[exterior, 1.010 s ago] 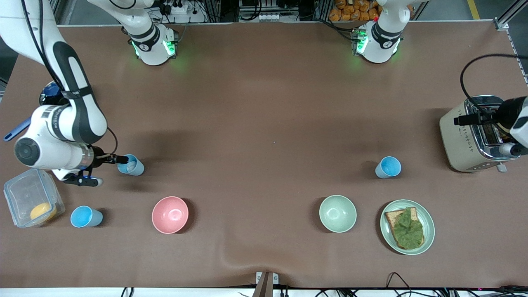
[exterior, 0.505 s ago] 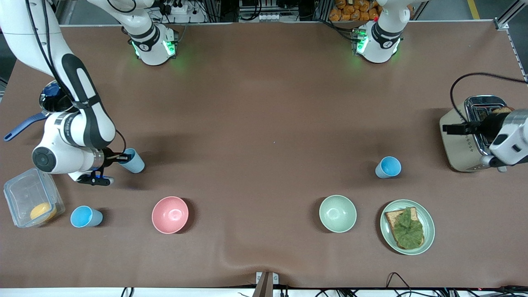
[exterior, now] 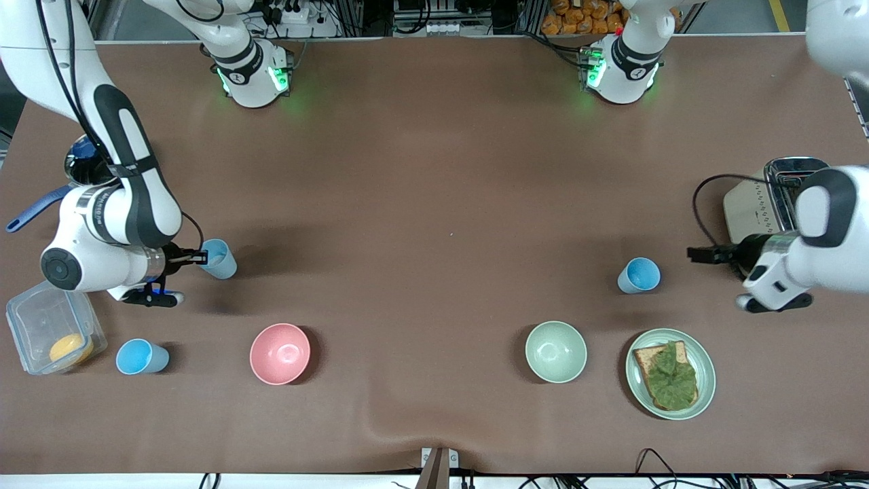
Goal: Stack blue cups with both arms
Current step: 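Lift the blue cup with the right gripper while the left gripper grasps another cup, then carry both held blue cups toward the table center with both grippers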
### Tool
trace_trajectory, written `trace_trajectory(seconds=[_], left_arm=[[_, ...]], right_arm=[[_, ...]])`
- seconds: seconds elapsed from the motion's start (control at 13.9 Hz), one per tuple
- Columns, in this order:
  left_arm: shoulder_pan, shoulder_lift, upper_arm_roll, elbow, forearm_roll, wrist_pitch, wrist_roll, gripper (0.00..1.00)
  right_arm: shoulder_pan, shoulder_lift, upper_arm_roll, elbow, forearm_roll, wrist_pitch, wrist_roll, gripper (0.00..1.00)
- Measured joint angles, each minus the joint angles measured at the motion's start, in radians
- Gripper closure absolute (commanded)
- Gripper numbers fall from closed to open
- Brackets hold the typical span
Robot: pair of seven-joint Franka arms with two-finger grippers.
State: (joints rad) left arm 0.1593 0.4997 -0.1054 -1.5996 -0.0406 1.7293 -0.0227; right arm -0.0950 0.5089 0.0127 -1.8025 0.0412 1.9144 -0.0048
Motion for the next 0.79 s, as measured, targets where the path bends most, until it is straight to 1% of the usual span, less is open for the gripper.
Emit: trace_trajectory(seconds=[0.14, 0.29, 0.79], left_arm=[[-0.001, 0.016, -0.010, -0.056, 0.000, 0.089, -0.001, 0.00], [-0.009, 0.019, -0.018, -0.092, 0.000, 0.139, -0.004, 0.00], [-0.027, 0.072, -0.021, -0.106, 0.000, 0.186, -0.004, 0.00]], right_arm=[[0.000, 0.000, 0.001, 0.020, 0.000, -0.021, 0.000, 1.00], [0.000, 0.000, 0.001, 0.034, 0.000, -0.046, 0.000, 1.00], [0.000, -0.002, 0.001, 0.122, 0.000, -0.142, 0.000, 1.00]])
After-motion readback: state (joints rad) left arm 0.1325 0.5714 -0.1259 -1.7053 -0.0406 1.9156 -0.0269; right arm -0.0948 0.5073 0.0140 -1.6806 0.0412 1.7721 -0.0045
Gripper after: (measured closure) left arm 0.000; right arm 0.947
